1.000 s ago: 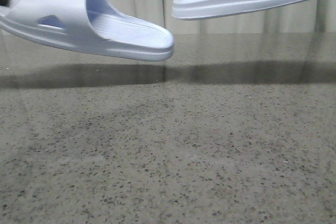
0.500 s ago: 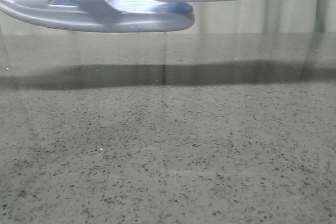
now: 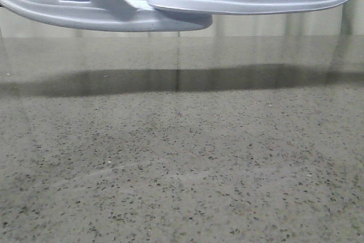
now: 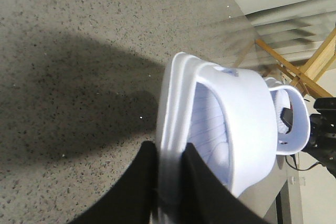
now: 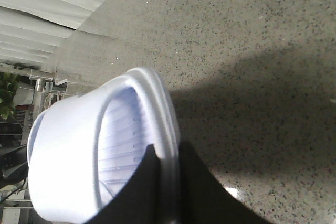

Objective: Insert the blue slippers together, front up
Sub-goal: 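Stack the right gripper's slipper on top of the left gripper's slipper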

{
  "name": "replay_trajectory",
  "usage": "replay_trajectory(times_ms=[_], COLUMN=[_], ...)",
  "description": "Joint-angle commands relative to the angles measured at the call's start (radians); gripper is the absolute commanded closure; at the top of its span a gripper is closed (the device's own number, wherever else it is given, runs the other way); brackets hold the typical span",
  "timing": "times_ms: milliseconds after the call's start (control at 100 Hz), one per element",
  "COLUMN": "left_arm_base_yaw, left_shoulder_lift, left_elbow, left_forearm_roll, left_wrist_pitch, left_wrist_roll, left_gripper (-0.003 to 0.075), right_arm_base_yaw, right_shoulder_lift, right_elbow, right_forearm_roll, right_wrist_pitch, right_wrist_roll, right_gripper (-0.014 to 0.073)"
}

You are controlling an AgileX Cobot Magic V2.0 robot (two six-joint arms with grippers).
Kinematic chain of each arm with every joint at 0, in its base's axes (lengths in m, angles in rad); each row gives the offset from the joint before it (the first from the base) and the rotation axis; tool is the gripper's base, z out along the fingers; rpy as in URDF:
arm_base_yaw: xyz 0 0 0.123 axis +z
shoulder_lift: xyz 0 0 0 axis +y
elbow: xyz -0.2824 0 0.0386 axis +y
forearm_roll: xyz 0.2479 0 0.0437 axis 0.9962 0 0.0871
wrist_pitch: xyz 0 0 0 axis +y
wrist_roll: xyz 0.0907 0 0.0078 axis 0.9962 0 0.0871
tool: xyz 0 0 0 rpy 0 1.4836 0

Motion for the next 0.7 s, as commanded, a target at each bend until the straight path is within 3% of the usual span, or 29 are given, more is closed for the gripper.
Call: replay_trajectory(times_ms=[0,360,690], left_arm_base_yaw=[-0.029,-0.044,-0.099], left_shoulder_lift=[-0.027,-0.027,-0.027], left_elbow=[-0.030,-0.030,-0.030], left_forearm_roll=[-0.084,-0.086,-0.101], left_wrist_pitch=[0.083,0.083,0.083], left_wrist_roll=[-0.011,-0.027,-0.023], left_gripper=[0.0705,0.0705,0.0705], right_arm_base_yaw=[0.002,0.016,0.147], right_shoulder_lift=[-0.010,0.043,0.105], right_elbow=[-0.033,-0.033,-0.033], right_forearm_roll=[0.098,0.124,0.128], right_wrist_pitch=[0.056,0.071,0.052], right_wrist_roll=[-0.033,-0.071,-0.113], right_gripper=[0.0701,0.0701,0.0701])
